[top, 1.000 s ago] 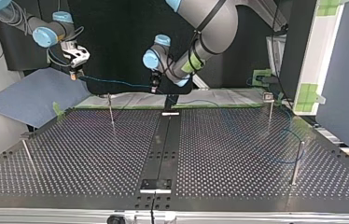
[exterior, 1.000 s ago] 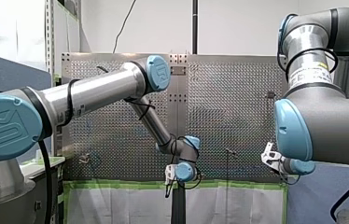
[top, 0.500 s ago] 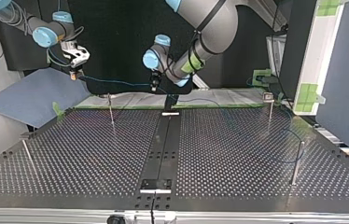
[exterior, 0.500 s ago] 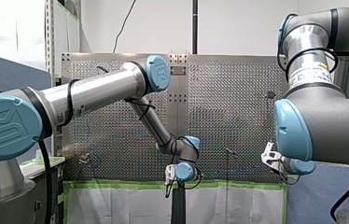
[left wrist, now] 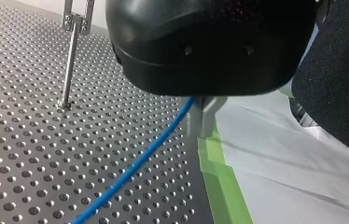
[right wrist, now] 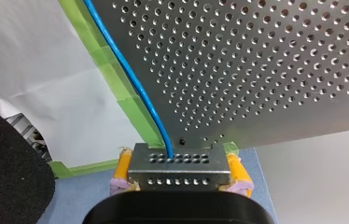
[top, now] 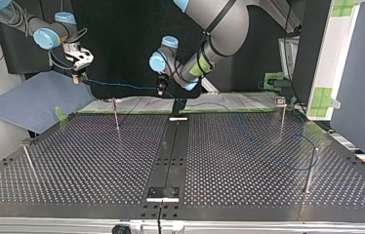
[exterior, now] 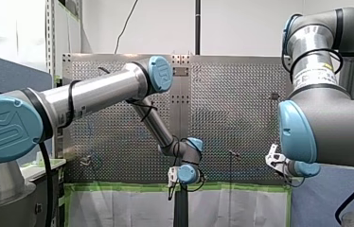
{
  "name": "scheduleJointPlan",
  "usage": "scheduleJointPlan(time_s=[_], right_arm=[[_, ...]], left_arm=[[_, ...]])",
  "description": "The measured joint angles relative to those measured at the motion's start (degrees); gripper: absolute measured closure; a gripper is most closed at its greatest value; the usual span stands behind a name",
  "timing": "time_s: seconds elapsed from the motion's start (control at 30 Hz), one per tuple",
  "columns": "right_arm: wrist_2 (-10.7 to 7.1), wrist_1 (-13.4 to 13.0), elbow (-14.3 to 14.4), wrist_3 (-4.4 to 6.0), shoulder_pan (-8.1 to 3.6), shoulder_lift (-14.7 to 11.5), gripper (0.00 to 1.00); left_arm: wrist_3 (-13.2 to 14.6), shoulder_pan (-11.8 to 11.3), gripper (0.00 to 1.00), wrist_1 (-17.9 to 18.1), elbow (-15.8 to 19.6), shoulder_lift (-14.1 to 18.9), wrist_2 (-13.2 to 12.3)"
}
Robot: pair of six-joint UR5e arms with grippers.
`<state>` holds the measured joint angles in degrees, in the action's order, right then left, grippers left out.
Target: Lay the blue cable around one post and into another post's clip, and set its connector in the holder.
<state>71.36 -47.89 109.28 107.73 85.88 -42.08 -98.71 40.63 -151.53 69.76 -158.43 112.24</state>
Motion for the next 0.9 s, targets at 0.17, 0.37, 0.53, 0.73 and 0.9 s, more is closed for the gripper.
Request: scheduleJointPlan(time_s=[0.17, 0.37, 0.53, 0.73, 0.9], right_arm=[[-0.03, -0.2, -0.2, 0.33, -0.50, 0.0, 1.00], [0.00, -0.3, -0.2, 0.39, -1.21, 0.0, 1.00], [0.00, -0.3, -0.2, 0.40, -1.46, 0.0, 1.00], [0.01, -0.4, -0.2, 0.39, -1.53, 0.0, 1.00], [0.02, -0.4, -0.2, 0.38, -1.55, 0.0, 1.00]], left_arm=[[0.6, 0.1, 0.40, 0.0, 0.0, 0.0, -1.4], [1.4, 0.4, 0.36, 0.0, 0.0, 0.0, -3.7], [1.6, 0.4, 0.36, 0.0, 0.0, 0.0, -4.9], [1.8, 0.6, 0.40, 0.1, 0.0, 0.0, -6.7], [1.8, 0.6, 0.56, 0.1, 0.0, 0.0, -6.8]])
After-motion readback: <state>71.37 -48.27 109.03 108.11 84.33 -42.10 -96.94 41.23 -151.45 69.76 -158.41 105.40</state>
